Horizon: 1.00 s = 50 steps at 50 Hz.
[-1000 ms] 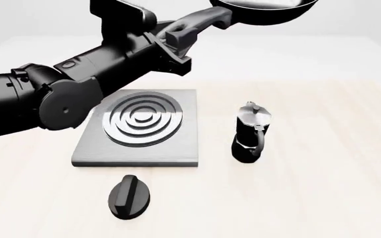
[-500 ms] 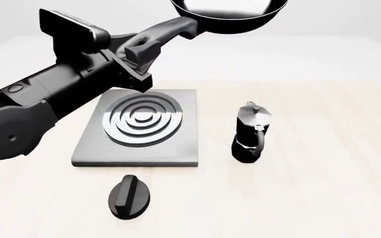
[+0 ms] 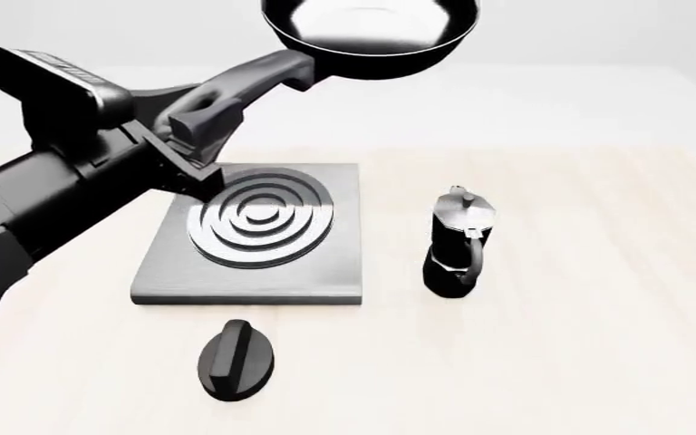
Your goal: Put the frying pan on the stove.
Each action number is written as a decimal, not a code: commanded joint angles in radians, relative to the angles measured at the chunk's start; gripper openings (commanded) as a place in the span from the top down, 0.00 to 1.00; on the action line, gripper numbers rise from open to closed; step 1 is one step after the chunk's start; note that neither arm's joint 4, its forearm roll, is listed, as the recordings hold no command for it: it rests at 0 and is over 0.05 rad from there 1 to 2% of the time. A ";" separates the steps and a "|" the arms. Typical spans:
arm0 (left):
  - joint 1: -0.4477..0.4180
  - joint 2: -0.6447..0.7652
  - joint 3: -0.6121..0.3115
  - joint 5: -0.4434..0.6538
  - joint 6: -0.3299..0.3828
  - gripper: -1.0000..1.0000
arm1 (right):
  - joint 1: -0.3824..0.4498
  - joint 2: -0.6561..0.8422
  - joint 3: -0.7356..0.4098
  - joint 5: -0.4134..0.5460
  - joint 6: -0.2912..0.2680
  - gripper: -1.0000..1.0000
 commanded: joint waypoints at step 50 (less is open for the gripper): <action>0.137 -0.483 0.216 0.291 0.007 1.00 | -0.001 0.000 0.014 -0.005 -0.015 0.00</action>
